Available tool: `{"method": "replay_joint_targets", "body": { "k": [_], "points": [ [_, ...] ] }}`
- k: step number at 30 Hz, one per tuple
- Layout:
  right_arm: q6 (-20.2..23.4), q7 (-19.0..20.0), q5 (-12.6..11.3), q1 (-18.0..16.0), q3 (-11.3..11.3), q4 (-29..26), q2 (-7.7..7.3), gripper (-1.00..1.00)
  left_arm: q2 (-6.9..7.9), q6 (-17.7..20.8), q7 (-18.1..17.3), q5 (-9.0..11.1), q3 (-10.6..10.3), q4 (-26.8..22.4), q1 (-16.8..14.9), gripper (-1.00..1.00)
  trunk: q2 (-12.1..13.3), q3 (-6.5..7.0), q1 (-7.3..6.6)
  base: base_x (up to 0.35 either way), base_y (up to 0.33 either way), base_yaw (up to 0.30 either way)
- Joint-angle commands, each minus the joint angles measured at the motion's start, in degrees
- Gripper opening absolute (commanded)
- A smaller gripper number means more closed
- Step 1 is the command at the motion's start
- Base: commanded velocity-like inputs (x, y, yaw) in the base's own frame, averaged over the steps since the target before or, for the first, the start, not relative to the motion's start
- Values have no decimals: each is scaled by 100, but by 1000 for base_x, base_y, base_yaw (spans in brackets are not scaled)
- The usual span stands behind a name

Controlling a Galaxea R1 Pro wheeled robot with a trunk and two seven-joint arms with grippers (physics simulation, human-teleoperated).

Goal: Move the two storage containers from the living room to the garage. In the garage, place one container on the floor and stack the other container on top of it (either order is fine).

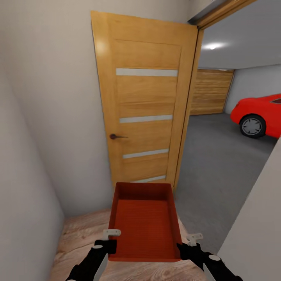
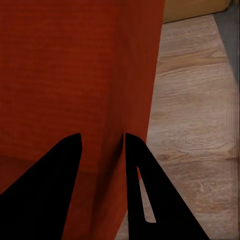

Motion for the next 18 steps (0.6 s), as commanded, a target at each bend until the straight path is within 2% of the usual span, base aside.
{"method": "replay_joint_targets", "body": {
  "k": [1,18],
  "points": [
    [19,5,8,1,51,-8,-7,-100,-7,39,15,-43,339,-171,-7,-100,-10,-11,2,0,0,-270],
    [19,5,8,1,53,-8,-7,-100,-7,-27,17,-46,339,-169,-7,-100,-10,0,2,0,0,-270]
  ]
}}
